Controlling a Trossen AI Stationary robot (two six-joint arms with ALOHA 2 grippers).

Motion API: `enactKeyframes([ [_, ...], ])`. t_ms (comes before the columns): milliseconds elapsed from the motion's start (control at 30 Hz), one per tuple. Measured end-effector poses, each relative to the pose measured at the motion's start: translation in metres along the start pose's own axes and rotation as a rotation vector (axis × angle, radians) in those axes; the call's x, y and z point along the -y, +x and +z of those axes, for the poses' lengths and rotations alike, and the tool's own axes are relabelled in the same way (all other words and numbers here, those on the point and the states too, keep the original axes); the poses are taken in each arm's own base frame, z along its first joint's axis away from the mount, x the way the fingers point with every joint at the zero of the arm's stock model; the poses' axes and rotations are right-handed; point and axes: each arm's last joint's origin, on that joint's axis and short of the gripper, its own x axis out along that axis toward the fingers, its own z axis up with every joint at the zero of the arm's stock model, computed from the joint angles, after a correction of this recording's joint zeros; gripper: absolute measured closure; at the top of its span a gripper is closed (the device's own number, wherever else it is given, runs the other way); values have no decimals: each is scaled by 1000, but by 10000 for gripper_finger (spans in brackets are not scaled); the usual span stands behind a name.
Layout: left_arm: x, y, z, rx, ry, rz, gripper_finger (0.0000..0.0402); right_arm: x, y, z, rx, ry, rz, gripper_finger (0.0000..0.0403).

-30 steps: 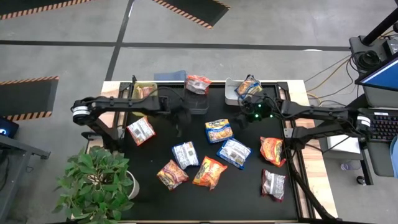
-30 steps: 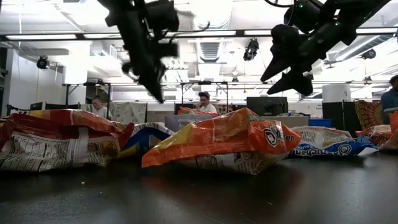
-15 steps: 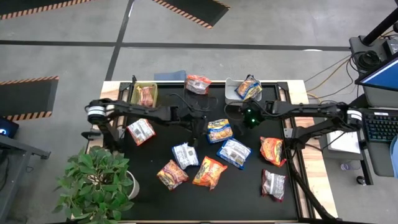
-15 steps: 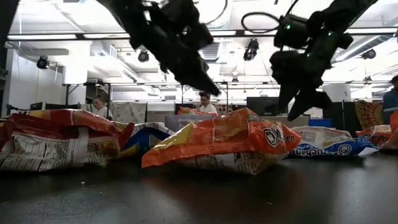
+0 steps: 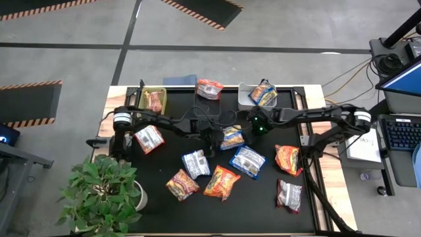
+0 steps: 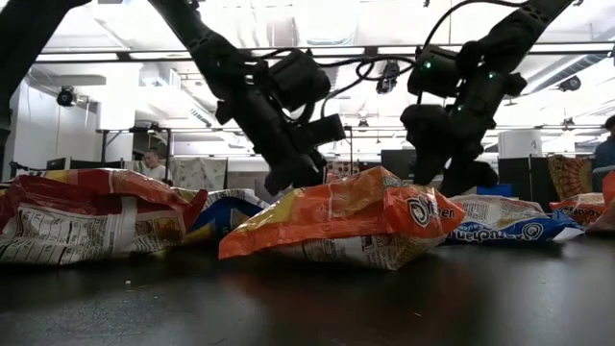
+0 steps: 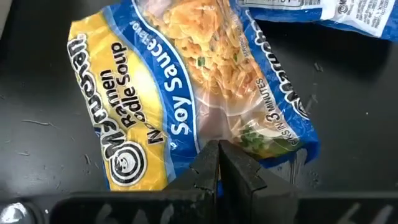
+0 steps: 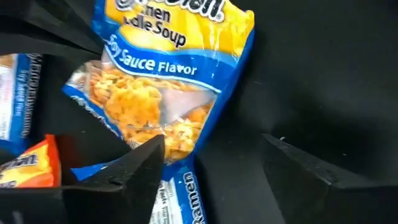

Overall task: Sort Maruchan noodles
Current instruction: Put the blue noodle pack into the white bin

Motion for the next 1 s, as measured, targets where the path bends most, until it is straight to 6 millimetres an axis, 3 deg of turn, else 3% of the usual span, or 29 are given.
enactKeyframes([
  [400,2,2,-6,-43,-15,-15,401,-4,10,10,48,21,93,54],
  [733,2,3,-7,-48,-35,-16,401,2,0,18,103,53,101,49],
  [1000,2,3,-8,-50,-40,-16,401,-3,23,19,102,55,155,59],
])
